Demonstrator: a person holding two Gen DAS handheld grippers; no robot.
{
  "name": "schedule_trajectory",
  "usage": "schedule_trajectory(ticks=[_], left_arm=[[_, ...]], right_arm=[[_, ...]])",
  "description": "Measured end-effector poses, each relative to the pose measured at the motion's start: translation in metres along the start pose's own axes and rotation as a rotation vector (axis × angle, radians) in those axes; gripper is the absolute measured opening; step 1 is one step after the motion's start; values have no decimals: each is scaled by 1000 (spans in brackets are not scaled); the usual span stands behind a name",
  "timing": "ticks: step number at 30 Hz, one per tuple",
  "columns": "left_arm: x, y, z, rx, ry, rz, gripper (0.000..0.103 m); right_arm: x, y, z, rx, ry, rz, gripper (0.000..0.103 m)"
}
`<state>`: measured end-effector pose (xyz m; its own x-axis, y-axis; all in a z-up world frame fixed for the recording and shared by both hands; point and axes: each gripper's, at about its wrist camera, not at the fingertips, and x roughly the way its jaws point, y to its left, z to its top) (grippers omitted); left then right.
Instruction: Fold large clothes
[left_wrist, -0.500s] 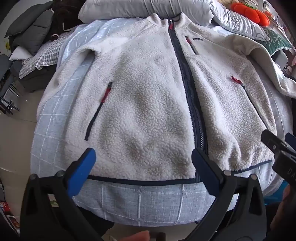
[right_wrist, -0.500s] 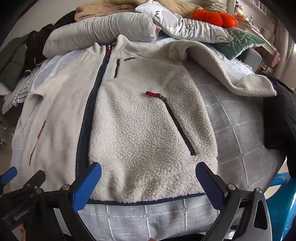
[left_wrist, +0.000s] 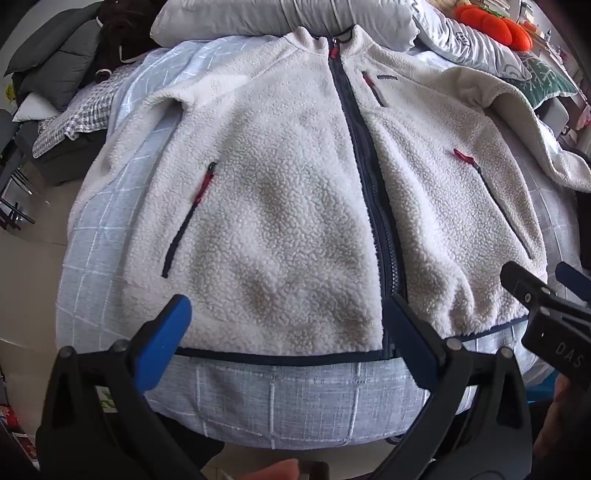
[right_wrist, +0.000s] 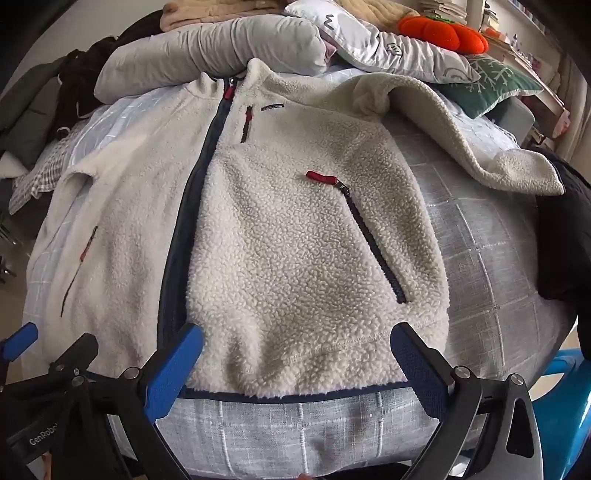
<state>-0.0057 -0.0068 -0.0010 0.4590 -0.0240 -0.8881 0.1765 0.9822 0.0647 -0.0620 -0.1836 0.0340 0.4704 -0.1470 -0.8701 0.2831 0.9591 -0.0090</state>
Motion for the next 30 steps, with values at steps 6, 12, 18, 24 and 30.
schedule_trajectory(ticks=[6, 12, 18, 24, 30], left_arm=[[-2, 1, 1, -3, -1, -15, 103], [-3, 3, 1, -3, -2, -21, 103], [-4, 2, 2, -3, 0, -22, 103], [-3, 1, 2, -4, -2, -32, 103], [-3, 2, 2, -9, -5, -48, 103]], right_arm=[[0, 0, 2, 5, -2, -9, 103], [1, -2, 3, 13, -6, -11, 103], [1, -2, 2, 11, -6, -8, 103], [1, -2, 3, 12, -5, -8, 103], [1, -2, 3, 11, -4, -7, 103]])
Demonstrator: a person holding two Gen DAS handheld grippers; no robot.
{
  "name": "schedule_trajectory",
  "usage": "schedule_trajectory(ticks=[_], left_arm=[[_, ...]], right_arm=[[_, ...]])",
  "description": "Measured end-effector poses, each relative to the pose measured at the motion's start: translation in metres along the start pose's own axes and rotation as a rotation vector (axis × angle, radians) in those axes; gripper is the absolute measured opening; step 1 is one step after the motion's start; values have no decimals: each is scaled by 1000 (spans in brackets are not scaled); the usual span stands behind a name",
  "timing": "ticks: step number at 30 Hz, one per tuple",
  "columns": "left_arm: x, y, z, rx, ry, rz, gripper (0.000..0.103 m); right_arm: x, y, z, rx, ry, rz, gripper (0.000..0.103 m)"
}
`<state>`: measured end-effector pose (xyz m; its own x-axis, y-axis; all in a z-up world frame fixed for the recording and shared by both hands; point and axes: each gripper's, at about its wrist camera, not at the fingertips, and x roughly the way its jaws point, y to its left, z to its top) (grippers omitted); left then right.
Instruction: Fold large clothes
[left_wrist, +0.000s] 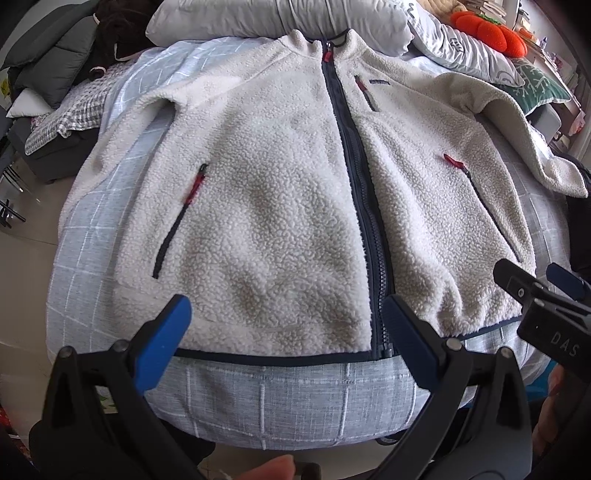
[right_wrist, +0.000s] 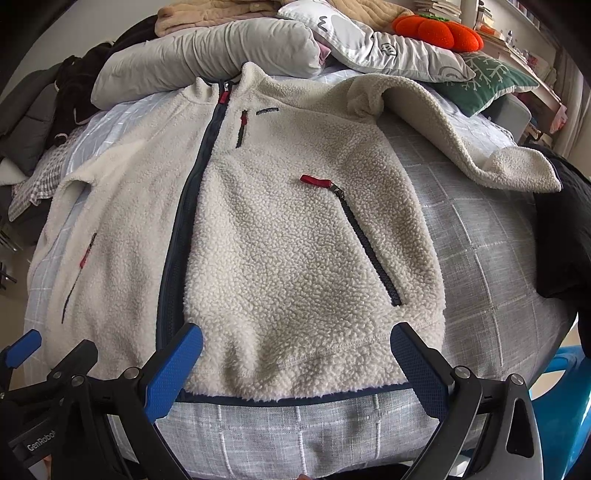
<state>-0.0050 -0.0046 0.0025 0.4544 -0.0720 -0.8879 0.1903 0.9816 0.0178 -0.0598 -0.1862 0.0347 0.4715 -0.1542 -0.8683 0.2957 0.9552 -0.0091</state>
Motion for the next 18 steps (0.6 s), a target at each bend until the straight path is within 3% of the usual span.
schedule_trajectory(ticks=[18], left_arm=[[1, 0, -1, 1, 3, -9, 103]], right_arm=[[-1, -2, 1, 8, -5, 2, 103]])
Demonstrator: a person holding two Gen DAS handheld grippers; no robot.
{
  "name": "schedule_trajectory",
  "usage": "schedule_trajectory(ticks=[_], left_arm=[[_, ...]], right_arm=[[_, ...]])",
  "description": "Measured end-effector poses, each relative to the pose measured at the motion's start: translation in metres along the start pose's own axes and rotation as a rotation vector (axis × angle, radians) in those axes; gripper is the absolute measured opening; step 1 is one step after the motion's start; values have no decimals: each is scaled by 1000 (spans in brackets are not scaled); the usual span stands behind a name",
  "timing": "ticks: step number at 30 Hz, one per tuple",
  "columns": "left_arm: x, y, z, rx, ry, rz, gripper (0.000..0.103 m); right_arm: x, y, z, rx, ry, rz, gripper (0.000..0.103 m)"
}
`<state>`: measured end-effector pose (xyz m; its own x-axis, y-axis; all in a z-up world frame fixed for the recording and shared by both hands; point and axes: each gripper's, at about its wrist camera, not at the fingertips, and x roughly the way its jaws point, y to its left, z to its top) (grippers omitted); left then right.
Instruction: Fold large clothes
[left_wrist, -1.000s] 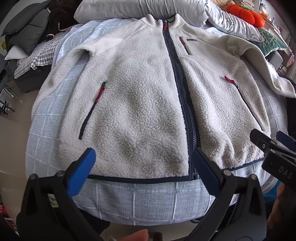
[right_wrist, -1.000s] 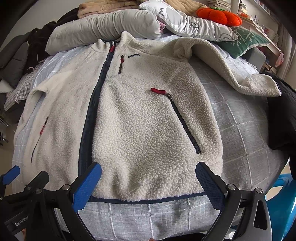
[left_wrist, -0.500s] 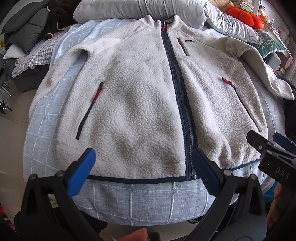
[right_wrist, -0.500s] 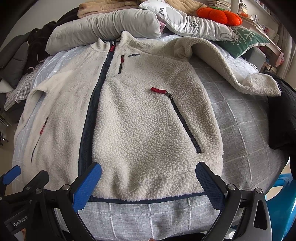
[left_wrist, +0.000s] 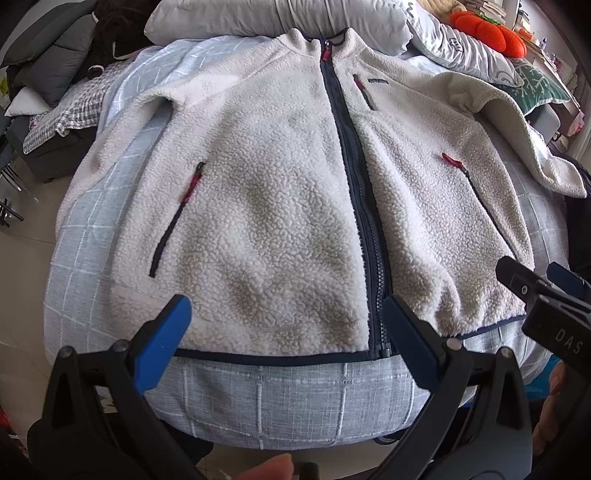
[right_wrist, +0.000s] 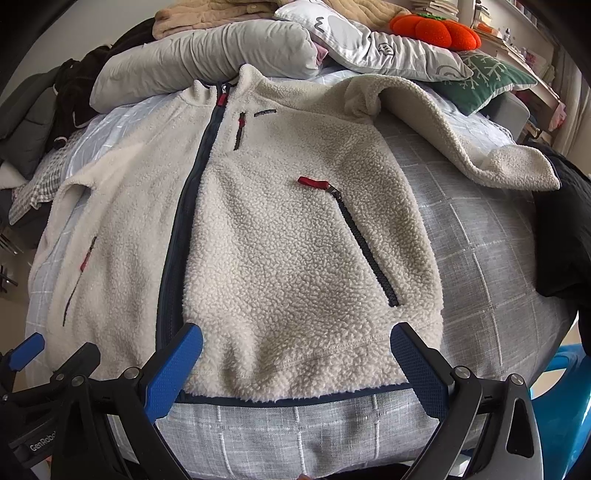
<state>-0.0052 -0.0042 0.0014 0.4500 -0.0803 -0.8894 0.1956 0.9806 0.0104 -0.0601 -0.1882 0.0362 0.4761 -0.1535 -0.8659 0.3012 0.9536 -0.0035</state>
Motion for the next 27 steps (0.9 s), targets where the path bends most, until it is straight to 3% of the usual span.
schedule_trajectory(ticks=[27], left_arm=[[-1, -1, 1, -5, -3, -6, 103]], right_arm=[[-4, -6, 2, 23, -14, 13, 103]])
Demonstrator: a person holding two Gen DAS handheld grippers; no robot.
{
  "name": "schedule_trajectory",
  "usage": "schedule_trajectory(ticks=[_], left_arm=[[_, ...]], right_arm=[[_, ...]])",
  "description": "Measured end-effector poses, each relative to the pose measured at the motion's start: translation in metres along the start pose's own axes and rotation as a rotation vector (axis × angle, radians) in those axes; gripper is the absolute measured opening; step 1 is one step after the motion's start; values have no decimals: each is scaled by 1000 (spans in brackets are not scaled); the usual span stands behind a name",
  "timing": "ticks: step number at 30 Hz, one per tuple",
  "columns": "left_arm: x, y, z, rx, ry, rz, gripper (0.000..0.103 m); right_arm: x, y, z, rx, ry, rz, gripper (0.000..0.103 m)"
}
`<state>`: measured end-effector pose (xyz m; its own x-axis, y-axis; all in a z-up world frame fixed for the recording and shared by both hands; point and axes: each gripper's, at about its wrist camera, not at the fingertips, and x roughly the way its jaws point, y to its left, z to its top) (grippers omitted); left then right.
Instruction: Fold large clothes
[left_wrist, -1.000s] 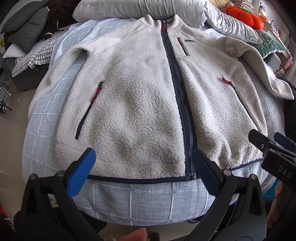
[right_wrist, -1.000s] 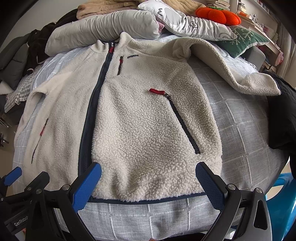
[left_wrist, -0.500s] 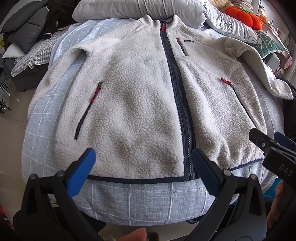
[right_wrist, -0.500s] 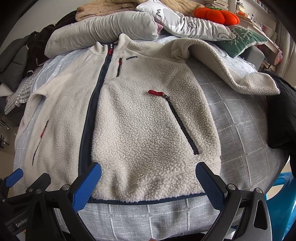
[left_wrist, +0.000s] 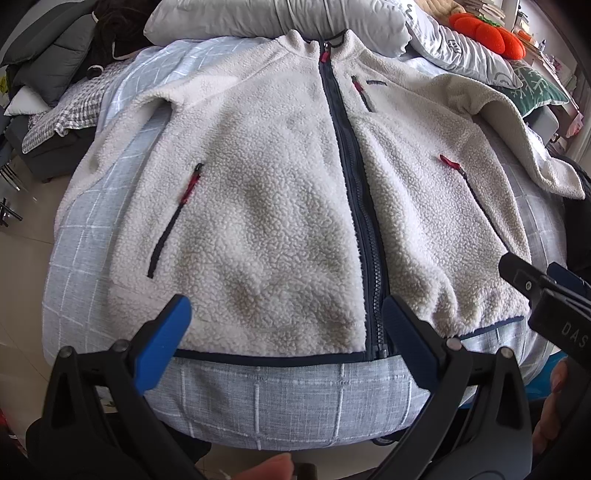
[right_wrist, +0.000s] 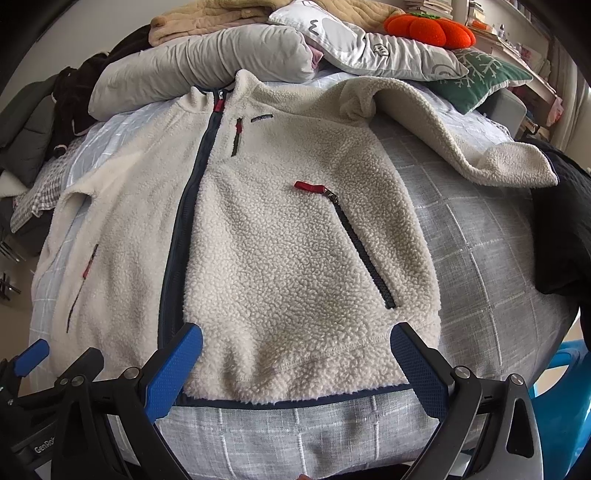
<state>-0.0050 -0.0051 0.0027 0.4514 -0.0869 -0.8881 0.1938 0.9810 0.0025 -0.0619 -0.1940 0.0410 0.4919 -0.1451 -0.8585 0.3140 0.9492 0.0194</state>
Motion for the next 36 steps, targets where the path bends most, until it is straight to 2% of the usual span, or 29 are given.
schedule_trajectory(ticks=[36], left_arm=[[-2, 2, -2, 0, -25, 12, 103]], right_arm=[[1, -8, 0, 2, -6, -23, 103]])
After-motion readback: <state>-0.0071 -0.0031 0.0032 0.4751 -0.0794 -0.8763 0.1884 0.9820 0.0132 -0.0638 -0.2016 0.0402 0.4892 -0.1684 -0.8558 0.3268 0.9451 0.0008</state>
